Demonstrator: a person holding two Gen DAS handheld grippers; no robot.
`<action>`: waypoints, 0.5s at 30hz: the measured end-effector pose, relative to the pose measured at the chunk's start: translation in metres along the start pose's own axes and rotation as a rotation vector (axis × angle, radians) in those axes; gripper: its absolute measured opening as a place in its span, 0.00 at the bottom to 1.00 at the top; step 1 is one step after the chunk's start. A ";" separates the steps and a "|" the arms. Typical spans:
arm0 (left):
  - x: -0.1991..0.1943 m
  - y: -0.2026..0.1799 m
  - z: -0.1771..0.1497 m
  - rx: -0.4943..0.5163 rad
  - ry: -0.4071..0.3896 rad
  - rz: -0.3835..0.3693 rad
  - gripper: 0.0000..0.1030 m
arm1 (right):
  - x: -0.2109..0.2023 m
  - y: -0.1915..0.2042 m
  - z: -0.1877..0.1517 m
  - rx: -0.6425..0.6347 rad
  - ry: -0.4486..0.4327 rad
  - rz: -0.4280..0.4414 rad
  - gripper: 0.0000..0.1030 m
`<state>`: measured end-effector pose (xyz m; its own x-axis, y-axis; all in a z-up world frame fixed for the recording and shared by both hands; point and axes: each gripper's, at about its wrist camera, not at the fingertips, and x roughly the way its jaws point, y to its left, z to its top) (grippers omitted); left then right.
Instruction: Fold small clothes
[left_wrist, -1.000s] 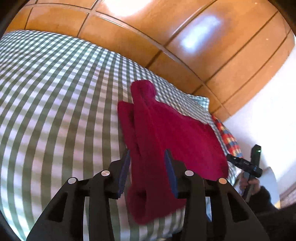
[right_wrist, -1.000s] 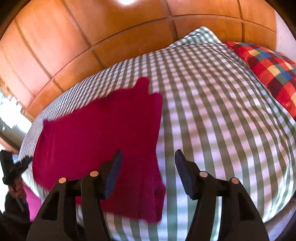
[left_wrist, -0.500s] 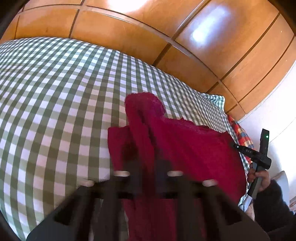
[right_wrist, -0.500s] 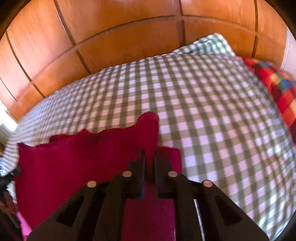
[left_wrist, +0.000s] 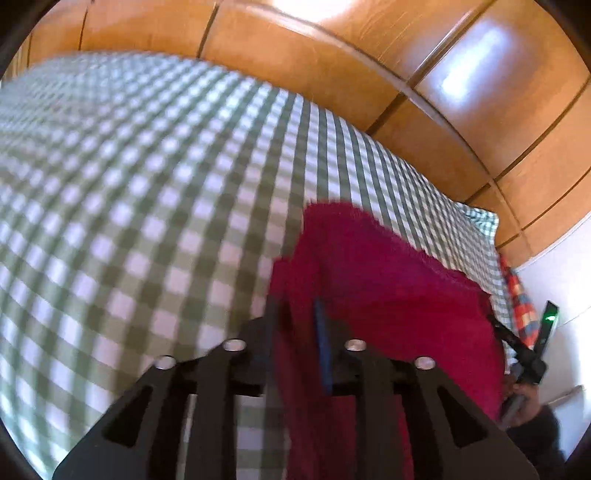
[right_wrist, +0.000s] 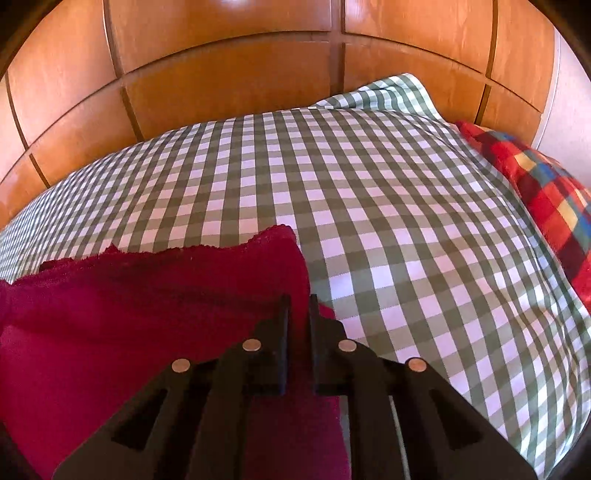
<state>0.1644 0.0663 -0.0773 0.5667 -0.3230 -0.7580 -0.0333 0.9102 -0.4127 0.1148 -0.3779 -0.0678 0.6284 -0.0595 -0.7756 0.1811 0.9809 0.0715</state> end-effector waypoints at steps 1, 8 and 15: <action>0.001 -0.001 0.005 0.004 -0.004 0.007 0.23 | 0.000 0.004 0.002 0.005 0.000 0.001 0.10; 0.037 0.000 0.033 -0.013 0.091 -0.122 0.23 | -0.001 0.004 0.001 0.019 -0.020 0.013 0.10; 0.042 -0.006 0.046 -0.003 0.001 0.015 0.06 | 0.001 -0.004 -0.002 0.070 -0.039 0.051 0.11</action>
<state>0.2264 0.0593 -0.0831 0.5649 -0.3098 -0.7647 -0.0440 0.9142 -0.4029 0.1131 -0.3815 -0.0698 0.6670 -0.0183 -0.7448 0.1998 0.9675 0.1552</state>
